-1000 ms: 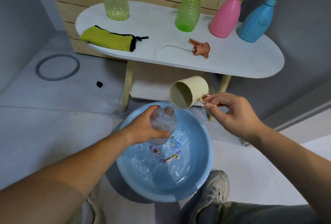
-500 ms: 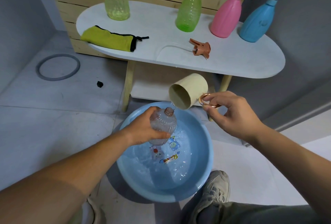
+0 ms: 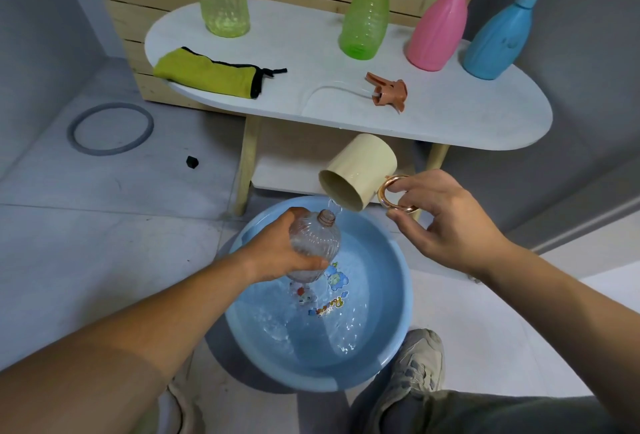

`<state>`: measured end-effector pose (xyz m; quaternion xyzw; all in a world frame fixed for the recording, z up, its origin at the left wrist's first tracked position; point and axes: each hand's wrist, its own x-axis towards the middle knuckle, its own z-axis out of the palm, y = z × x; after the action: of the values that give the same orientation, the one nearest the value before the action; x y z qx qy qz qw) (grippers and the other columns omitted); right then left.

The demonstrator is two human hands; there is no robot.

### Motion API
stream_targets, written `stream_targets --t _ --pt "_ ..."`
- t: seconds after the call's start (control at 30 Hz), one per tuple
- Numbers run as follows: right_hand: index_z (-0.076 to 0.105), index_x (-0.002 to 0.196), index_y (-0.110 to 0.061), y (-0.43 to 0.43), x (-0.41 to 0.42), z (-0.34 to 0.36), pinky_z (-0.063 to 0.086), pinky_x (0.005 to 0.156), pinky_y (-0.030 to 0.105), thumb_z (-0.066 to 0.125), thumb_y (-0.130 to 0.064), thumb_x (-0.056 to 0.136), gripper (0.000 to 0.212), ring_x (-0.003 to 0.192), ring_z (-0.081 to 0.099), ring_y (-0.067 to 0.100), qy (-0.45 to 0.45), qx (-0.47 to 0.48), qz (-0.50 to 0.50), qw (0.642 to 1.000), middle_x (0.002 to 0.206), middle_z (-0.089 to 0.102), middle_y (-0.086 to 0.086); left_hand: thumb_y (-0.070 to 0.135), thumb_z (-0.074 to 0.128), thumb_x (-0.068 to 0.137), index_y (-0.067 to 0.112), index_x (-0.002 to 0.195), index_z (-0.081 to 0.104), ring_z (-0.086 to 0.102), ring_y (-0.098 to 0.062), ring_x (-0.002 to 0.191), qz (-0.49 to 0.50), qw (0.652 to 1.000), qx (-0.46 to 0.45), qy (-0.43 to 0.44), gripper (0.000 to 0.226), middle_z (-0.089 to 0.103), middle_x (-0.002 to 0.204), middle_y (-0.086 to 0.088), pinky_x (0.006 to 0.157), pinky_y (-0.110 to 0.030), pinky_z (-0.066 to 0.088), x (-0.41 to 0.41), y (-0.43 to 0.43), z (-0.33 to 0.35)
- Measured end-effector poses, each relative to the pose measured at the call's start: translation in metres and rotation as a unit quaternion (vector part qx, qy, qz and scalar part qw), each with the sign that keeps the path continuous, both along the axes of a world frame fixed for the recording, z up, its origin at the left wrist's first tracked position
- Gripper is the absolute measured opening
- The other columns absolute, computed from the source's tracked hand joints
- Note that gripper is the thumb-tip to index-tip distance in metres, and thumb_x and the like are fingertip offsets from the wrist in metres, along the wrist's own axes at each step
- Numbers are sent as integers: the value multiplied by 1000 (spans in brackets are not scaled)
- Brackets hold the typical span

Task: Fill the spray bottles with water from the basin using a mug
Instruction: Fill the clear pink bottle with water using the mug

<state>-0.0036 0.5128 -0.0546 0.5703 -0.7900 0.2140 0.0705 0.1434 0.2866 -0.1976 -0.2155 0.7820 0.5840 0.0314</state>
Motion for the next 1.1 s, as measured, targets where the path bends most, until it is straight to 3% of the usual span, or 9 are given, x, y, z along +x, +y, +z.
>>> stream_targets --t 0.1,0.3,0.43,0.53,0.6,0.67,0.77,0.93,1.1 --pt "73 82 -5 -1 -3 -2 47 92 35 76 -14 85 10 99 65 31 21 -9 21 999 110 72 9 25 98 65 24 143 43 59 -12 121 5 1000 1 5 95 61 130 5 105 -33 51 0 0 -2" --pt "72 83 -3 -3 -7 -7 50 90 43 76 -12 84 10 98 65 36 71 -16 73 995 109 71 11 25 97 66 26 139 46 60 7 107 5 1000 -7 17 89 62 121 15 82 -5 46 -2 0 -3" --pt "73 85 -5 -5 -6 -13 49 92 39 74 -16 87 11 101 63 33 87 -7 66 994 112 70 9 26 97 66 28 136 46 60 16 99 7 1000 -10 17 87 62 118 19 76 0 44 -3 -1 -5" --pt "74 85 -7 -8 -4 -26 43 95 20 71 -18 90 12 103 63 17 -30 -17 -12 999 109 73 3 33 98 64 32 139 43 58 4 112 17 1000 -10 6 93 59 126 15 89 -10 46 1 -2 -8" --pt "73 83 -14 -11 -5 -39 39 83 6 66 -23 94 16 92 59 1 -146 13 -74 986 97 73 -9 36 99 62 32 140 45 59 -9 119 26 1000 -15 1 95 59 130 9 102 -25 48 4 -3 -11" --pt "67 71 -22 -13 -10 -61 38 66 7 62 -32 96 27 72 54 0 -252 77 -129 956 73 63 -18 37 99 59 31 140 46 60 -14 120 36 999 -25 -1 97 60 130 8 106 -34 49 7 -4 -16" --pt "64 68 -13 -16 -16 -106 35 51 14 63 -40 94 37 54 45 6 -343 164 -205 902 55 49 -10 38 99 59 32 140 46 60 -11 118 43 998 -38 -10 97 60 130 11 106 -33 49 14 -8 -24" --pt "60 74 -16 -23 -10 -172 47 73 31 53 -45 97 38 84 60 28 -308 321 -218 869 83 63 7 38 99 60 36 137 47 59 -3 115 44 998 -35 -29 94 59 126 17 91 -17 48 22 -16 -37" --pt "71 97 -18 -33 -6 -204 45 77 31 48 -43 99 34 105 62 35 -244 357 -190 882 109 70 13 43 97 61 41 137 45 56 7 112 42 997 -32 -55 92 56 125 25 87 -9 44 24 -20 -47"
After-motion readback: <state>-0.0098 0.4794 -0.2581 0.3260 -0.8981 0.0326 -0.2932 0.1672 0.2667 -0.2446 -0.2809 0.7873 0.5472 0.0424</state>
